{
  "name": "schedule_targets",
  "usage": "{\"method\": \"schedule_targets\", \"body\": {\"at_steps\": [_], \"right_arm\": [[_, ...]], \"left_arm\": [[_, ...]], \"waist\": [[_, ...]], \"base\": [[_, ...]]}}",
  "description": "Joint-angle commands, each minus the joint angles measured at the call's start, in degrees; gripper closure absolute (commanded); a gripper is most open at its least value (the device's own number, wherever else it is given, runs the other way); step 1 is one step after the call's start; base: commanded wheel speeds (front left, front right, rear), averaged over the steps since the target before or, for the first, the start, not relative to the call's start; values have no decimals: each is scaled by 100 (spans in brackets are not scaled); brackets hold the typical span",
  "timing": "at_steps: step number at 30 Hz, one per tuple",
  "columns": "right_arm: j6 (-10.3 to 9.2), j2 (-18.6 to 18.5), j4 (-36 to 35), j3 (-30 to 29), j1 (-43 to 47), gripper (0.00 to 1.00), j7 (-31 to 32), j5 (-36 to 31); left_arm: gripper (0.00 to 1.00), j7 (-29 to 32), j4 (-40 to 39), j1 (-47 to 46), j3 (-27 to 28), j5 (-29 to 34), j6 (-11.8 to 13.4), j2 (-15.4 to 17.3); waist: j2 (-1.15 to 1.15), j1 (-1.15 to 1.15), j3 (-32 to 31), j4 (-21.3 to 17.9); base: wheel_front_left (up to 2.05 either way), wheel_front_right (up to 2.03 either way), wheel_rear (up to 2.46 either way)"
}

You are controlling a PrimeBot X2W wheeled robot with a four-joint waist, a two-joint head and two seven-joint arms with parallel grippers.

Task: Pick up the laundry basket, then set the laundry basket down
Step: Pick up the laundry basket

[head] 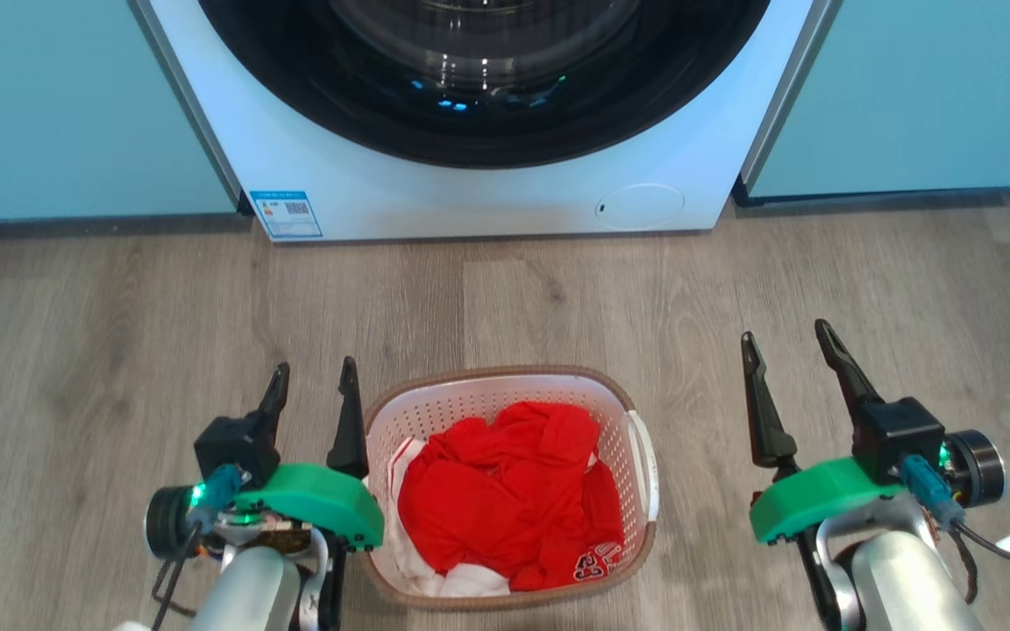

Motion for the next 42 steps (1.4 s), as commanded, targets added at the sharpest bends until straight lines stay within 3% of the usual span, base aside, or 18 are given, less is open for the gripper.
{"method": "schedule_targets", "body": {"at_steps": [1, 6, 12, 19, 31, 42], "right_arm": [[41, -52, -151, 152, -291, 0, -77, 35], [41, -52, -14, 157, -387, 0, -77, 22], [41, -52, 443, 259, -801, 0, -77, 51], [41, -52, 1577, 581, -1566, 0, -77, 451], [41, -52, 3687, 1775, -2916, 0, -73, 1637], [41, -52, 4875, 2657, -3769, 0, 118, 2616]], "left_arm": [[0, -47, -109, -323, 203, -99, -1, -9], [0, -47, 97, -434, 218, -335, 22, -9], [0, -47, 486, -841, 152, -281, 7, -9], [0, -47, 1696, -1602, -49, -172, -163, -9], [0, -47, 3985, -2798, -324, -116, -486, -9], [0, -47, 5182, -3564, -573, -199, -781, -9]], "waist": [[0, 0, 84, 7], [0, 0, 317, 12], [0, 0, 1018, 35], [0, 0, 1917, -13], [0, 0, 2956, -106], [0, 0, 3544, -92]], "base": [[0, 0, 0], [0, 0, 0], [0, 0, 0], [0, 0, 0], [0, 0, 0], [0, 0, 0]]}}
